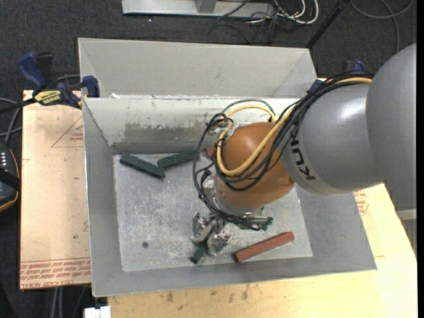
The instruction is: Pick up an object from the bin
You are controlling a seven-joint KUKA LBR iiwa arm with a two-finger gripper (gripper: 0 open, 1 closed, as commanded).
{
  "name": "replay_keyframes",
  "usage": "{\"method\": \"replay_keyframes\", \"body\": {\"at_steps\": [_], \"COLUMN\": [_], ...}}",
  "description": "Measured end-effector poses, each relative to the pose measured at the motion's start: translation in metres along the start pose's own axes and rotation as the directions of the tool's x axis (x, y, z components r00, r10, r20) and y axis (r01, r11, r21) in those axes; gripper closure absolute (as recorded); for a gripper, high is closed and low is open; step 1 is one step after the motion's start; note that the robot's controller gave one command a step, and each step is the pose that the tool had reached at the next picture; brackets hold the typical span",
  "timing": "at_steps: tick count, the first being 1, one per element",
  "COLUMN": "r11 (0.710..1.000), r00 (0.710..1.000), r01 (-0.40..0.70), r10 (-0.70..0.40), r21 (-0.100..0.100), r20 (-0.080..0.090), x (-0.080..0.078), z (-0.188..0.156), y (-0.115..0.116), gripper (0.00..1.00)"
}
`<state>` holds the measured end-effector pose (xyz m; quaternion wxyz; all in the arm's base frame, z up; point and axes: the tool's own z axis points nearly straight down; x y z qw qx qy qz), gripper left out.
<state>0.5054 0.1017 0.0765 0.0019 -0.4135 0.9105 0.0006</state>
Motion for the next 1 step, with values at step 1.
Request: {"method": "replay_keyframes", "body": {"at_steps": [1], "r11": [0.999], "r00": [0.999], "r01": [-0.041], "r10": [0.041], "r21": [0.002], "r20": [0.002], "x": [-0.0011], "z": [-0.1587], "y": [0.0011], "gripper": [1.00]}}
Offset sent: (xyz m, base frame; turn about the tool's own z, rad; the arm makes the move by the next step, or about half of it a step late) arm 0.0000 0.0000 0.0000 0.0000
